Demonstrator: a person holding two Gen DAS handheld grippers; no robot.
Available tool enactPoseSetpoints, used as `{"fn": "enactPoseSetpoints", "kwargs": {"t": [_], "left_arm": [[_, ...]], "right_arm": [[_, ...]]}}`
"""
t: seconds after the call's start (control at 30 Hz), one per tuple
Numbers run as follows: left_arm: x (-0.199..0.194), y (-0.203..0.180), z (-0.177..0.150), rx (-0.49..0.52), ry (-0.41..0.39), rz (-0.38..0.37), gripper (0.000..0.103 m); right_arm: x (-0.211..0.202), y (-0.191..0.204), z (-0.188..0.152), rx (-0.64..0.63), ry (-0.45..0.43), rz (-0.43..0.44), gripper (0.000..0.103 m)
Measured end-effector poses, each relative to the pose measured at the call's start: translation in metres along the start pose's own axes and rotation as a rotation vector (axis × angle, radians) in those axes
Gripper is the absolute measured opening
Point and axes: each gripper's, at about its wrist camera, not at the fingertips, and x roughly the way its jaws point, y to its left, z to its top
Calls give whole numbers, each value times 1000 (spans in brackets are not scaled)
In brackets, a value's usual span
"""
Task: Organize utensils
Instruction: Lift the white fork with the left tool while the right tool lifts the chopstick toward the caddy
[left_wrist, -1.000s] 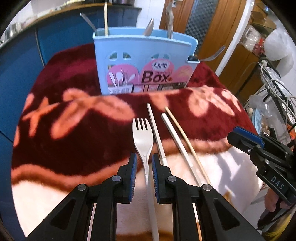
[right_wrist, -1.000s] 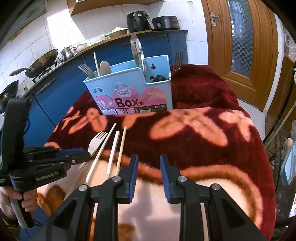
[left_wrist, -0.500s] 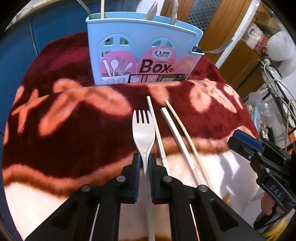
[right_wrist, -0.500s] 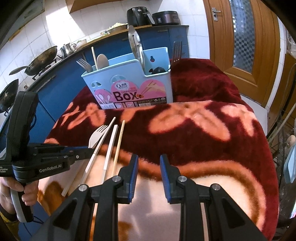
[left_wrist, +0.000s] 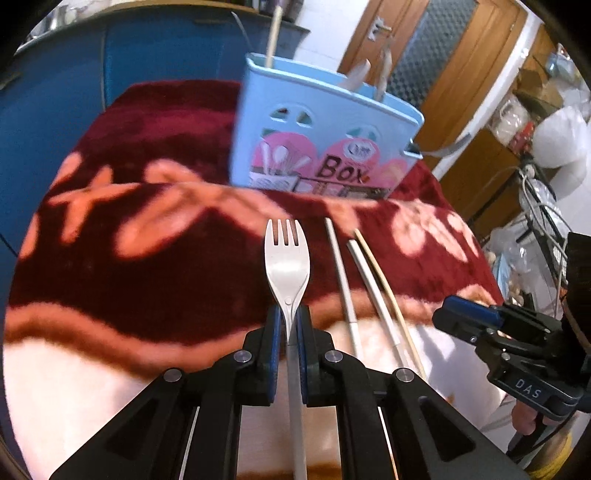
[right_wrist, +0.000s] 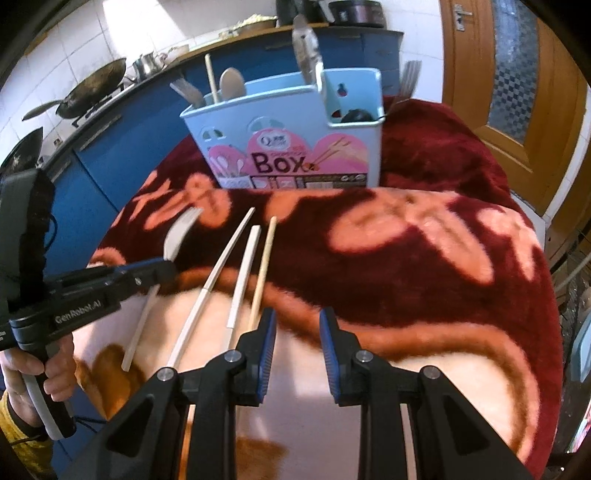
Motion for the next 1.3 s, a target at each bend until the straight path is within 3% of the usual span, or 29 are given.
{"fn": "enactPoseSetpoints", "kwargs": {"t": [0.4, 0.9, 1.0, 1.1, 1.3], "left_arm": [[-23, 14, 1, -3, -148, 23, 8], [-30, 11, -1, 16, -235, 8, 8], [-34, 9, 0, 17, -262, -7, 8], [-40, 5, 2, 34, -305, 0, 8], [-52, -3, 13, 48, -374, -17, 8]], "right_arm": [[26, 18, 18, -54, 136, 12, 26], [53, 23, 45, -83, 290, 21, 22], [55, 21, 48, -101, 283, 10, 11], [52, 13, 48, -56, 254, 38, 7], [31, -3, 36, 39, 113, 122, 6]]}}
